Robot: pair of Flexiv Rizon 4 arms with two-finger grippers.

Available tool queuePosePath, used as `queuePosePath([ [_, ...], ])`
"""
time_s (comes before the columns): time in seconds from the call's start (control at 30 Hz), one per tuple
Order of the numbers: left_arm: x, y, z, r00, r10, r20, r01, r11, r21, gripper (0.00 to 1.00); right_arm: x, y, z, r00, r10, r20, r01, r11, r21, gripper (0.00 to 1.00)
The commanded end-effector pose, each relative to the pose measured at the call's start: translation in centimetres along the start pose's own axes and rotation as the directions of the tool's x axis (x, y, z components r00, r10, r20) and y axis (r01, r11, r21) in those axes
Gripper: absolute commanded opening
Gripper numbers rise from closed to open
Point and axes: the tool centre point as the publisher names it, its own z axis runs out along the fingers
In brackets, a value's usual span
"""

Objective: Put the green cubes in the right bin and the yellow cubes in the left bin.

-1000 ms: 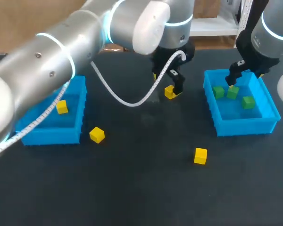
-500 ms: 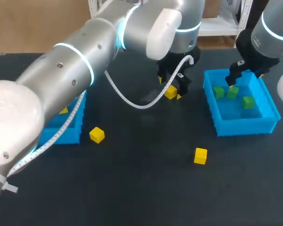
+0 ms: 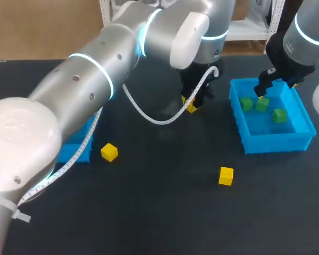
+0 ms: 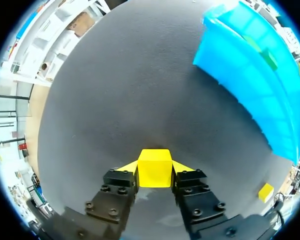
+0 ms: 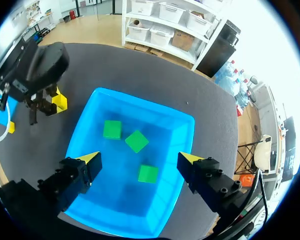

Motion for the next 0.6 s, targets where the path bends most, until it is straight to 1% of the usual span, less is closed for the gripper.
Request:
queuePosePath([
  [0.03, 1.7, 0.3, -1.4, 0.999, -0.015, 0.045, 0.016, 1.0, -0.012, 0.0, 0.2, 0.0, -0.1, 1.0, 0.001, 0.004, -0.001, 1.0, 0.003, 1.0],
  [0.2, 3.5, 1.3, -4.1, 0.993, -0.054, 0.11, 0.056, 0.998, -0.018, 0.0, 0.2, 0.0, -0.1, 1.0, 0.001, 0.004, -0.001, 1.0, 0.003, 1.0],
  [0.3, 5.1, 2.2, -5.6, 0.987, -0.092, 0.129, 0.097, 0.995, -0.037, 0.0, 0.2, 0.0, -0.1, 1.0, 0.001, 0.004, -0.001, 1.0, 0.003, 1.0],
  [0.43, 7.6, 3.5, -7.7, 0.975, -0.152, 0.165, 0.159, 0.987, -0.031, 0.0, 0.2, 0.0, -0.1, 1.0, 0.001, 0.004, -0.001, 1.0, 0.003, 1.0],
  [0.6, 11.6, 5.2, -9.5, 0.958, -0.211, 0.196, 0.221, 0.975, -0.029, 0.0, 0.2, 0.0, -0.1, 1.0, 0.001, 0.004, -0.001, 1.0, 0.003, 1.0],
])
